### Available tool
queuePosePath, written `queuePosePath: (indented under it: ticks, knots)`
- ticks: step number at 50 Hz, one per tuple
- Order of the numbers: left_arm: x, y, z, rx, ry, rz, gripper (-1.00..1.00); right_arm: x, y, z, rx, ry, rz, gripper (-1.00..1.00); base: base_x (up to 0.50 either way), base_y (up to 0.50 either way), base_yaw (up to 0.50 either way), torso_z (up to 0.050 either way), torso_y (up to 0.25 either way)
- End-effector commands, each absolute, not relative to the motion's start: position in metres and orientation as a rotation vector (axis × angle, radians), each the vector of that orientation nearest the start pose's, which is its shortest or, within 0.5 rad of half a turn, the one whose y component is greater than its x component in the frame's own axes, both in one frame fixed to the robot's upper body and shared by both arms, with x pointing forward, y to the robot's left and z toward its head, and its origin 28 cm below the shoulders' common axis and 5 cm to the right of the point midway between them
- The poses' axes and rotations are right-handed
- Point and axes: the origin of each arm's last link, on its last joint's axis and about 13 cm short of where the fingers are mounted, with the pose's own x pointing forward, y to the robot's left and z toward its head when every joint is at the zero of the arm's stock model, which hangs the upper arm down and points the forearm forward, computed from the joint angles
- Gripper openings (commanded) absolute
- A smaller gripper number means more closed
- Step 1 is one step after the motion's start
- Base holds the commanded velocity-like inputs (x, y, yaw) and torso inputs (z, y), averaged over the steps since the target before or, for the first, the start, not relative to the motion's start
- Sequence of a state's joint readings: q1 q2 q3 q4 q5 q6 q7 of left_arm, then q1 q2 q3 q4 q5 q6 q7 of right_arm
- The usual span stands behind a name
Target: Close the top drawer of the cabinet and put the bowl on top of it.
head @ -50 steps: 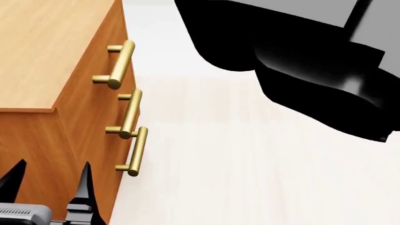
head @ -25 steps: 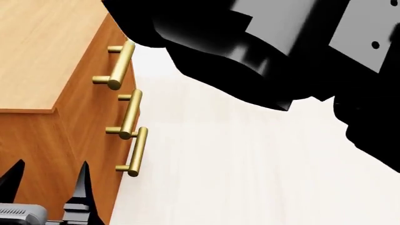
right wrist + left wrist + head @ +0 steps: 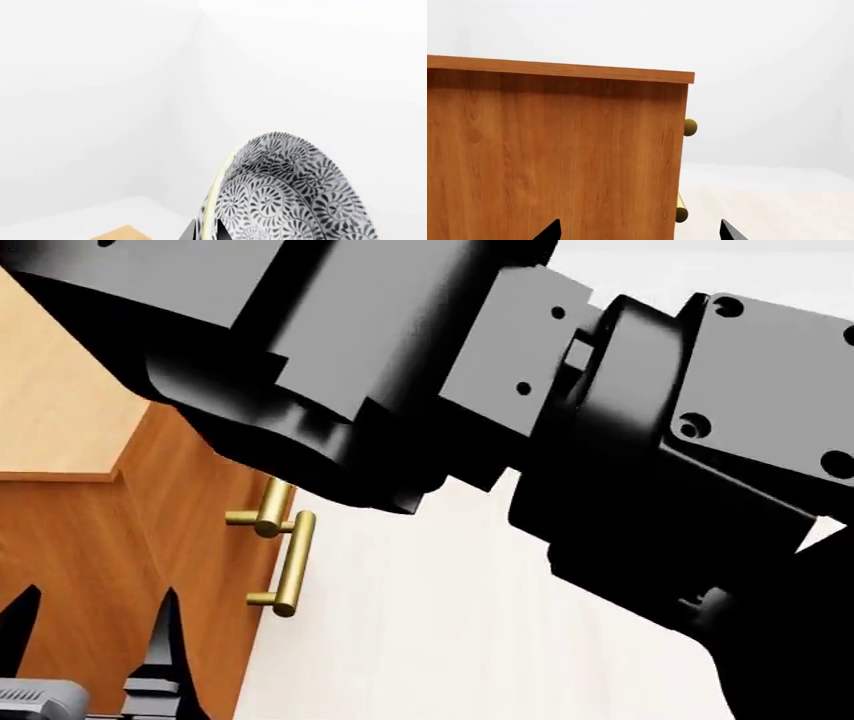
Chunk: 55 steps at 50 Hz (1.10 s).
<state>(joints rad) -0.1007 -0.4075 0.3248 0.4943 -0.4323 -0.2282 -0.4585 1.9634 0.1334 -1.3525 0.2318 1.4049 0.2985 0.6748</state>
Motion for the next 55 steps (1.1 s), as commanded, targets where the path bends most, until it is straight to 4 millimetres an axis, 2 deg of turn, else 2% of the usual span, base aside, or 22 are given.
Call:
queuePosePath:
  ticks: [1, 11, 22, 36, 55]
  knots:
    - [0.202, 0.204, 0.106, -0.040, -0.190, -0.026, 1.00, 0.292, 0.083, 0.391, -0.229, -0.429, 0.539, -1.00, 0.00, 0.00, 0.00, 0.000, 0.000]
    - [0.201, 0.206, 0.103, -0.043, -0.184, -0.020, 1.00, 0.296, 0.096, 0.372, -0.235, -0.401, 0.577, -1.00, 0.00, 0.00, 0.00, 0.000, 0.000]
    - [0.199, 0.209, 0.101, -0.044, -0.179, -0.009, 1.00, 0.284, 0.103, 0.350, -0.246, -0.377, 0.643, -1.00, 0.00, 0.00, 0.00, 0.000, 0.000]
    - [0.199, 0.210, 0.099, -0.046, -0.177, -0.005, 1.00, 0.282, 0.105, 0.324, -0.274, -0.345, 0.684, -1.00, 0.00, 0.00, 0.00, 0.000, 0.000]
    - [0.198, 0.210, 0.098, -0.059, -0.174, -0.005, 1.00, 0.286, 0.104, 0.303, -0.299, -0.303, 0.701, -1.00, 0.00, 0.00, 0.00, 0.000, 0.000]
